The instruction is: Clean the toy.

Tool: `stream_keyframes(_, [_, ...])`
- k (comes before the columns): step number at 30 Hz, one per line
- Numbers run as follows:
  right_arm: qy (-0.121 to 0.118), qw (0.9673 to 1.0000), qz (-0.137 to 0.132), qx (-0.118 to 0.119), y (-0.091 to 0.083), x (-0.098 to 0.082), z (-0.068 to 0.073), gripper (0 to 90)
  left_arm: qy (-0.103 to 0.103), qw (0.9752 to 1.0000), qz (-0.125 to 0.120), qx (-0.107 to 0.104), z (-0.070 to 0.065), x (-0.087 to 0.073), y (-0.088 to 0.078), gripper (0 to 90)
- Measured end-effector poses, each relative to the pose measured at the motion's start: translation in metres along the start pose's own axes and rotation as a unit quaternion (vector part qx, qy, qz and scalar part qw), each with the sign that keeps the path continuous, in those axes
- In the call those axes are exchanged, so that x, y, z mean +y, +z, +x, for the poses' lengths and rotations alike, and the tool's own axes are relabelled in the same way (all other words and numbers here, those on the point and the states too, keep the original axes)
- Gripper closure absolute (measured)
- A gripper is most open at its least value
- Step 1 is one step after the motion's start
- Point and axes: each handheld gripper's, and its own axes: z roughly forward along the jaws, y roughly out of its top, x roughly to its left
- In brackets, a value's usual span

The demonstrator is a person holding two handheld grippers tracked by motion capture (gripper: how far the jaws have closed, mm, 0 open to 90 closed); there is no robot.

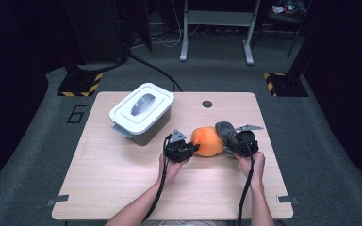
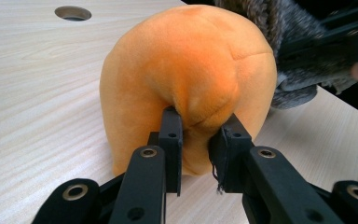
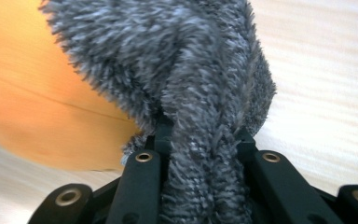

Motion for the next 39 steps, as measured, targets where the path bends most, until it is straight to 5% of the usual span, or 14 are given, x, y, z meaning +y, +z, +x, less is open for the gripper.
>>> stream_keyframes(10, [0.038,0.9976,0.059,0.004,0.039,-0.015,-0.016,71.7,0.003,1.0,0.004,0.0,0.003,-0.001,-0.001,75.3])
stream_keyframes(20, [0.029,0.9993,0.013,-0.019,0.0,-0.007,-0.02,72.0,0.002,1.0,0.001,0.001,0.002,-0.001,-0.002,74.7])
stream_keyframes(27, [-0.011,0.9994,-0.031,0.014,-0.032,0.005,0.001,71.8,0.0,1.0,-0.002,0.004,0.003,0.0,-0.001,74.4])
stream_keyframes(32, [-0.04,0.9986,-0.016,0.03,-0.023,0.01,0.016,71.8,0.003,1.0,-0.003,0.004,0.003,0.0,-0.001,73.0])
stream_keyframes(36, [-0.033,0.9989,-0.015,0.029,-0.015,0.011,0.015,71.8,0.003,0.9999,-0.006,-0.008,0.005,-0.001,-0.003,65.9])
stream_keyframes(39, [-0.021,0.9994,-0.012,0.026,-0.015,0.012,0.014,71.7,0.031,0.9995,0.0,0.003,0.004,-0.002,-0.003,56.3])
